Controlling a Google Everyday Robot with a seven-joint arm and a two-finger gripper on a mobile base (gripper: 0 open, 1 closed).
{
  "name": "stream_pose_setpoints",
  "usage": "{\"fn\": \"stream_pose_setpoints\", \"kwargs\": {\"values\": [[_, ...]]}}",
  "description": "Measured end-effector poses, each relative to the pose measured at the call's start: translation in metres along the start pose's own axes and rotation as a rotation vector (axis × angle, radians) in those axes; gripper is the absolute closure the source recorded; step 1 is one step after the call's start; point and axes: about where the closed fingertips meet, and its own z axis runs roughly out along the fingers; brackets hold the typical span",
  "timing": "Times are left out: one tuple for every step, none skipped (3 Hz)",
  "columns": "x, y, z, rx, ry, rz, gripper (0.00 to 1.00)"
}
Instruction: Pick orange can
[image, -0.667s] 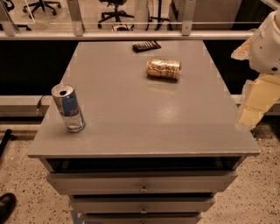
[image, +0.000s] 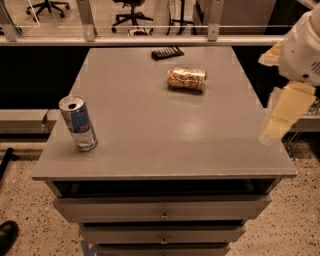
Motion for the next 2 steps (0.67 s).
{"fn": "stream_pose_setpoints", "kwargs": {"values": [[-0.018,-0.023,0.024,0.009,-0.078,0.003,0.0],[-0.04,-0.078,0.063,0.077,-0.18,0.006,0.0]]}}
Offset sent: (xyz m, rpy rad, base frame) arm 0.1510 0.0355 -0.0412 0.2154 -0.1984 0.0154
